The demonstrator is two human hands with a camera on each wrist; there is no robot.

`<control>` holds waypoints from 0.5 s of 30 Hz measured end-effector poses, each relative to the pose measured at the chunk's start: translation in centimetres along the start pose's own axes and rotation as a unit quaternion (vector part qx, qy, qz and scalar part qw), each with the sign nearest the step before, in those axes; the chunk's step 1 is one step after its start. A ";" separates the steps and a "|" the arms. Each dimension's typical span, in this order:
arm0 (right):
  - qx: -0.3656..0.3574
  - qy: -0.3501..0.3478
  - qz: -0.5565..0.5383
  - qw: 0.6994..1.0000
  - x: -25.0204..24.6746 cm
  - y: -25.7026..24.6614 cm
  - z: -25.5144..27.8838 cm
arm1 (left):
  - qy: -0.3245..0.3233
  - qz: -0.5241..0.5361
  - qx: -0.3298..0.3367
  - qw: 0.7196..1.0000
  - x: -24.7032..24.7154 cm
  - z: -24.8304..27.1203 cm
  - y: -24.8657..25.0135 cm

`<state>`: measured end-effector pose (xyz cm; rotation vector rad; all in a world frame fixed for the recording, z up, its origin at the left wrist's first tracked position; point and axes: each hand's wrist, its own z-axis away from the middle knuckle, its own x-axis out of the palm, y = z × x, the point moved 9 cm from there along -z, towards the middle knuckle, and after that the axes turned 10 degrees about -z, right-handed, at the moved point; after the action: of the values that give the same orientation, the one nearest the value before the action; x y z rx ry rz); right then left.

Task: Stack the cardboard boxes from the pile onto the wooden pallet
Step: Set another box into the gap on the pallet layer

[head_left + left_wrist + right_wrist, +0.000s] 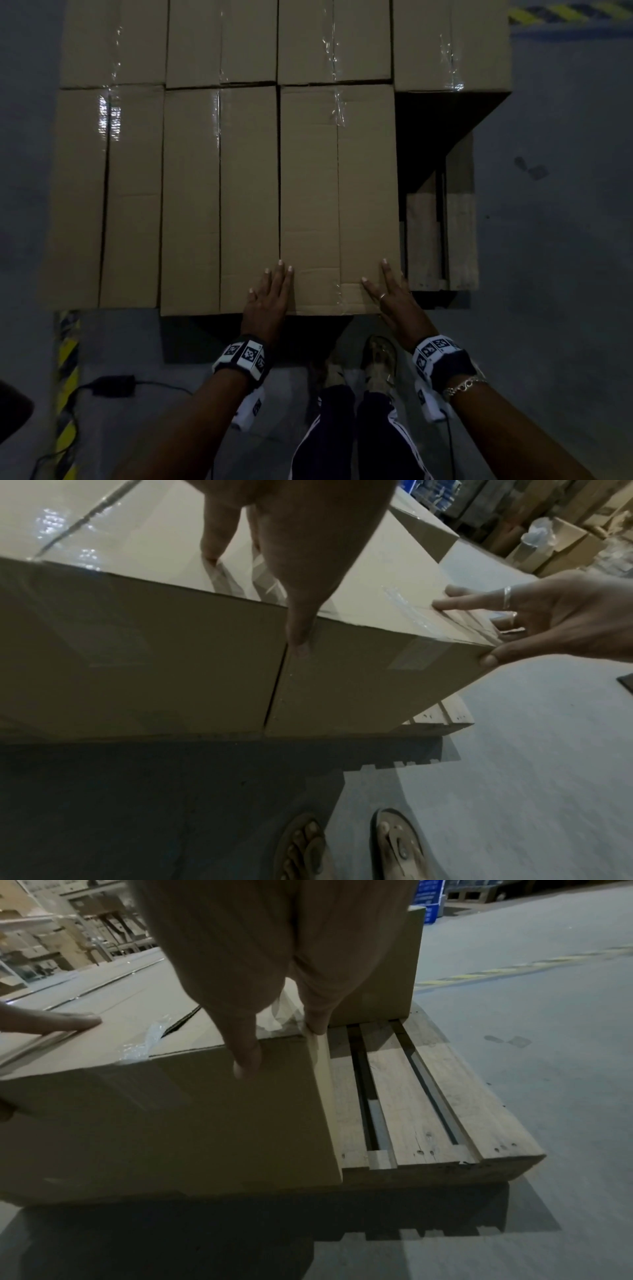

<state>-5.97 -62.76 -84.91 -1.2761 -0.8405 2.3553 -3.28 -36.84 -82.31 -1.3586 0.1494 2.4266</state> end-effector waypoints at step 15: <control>0.101 0.036 -0.117 0.987 -4.7 -3.6 6.8 | -0.092 0.166 -0.019 0.982 -6.9 5.4 4.7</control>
<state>-9.05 -64.82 -76.69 -1.1081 -0.6688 2.1338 -6.00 -41.56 -73.94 -1.1948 0.3060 2.8296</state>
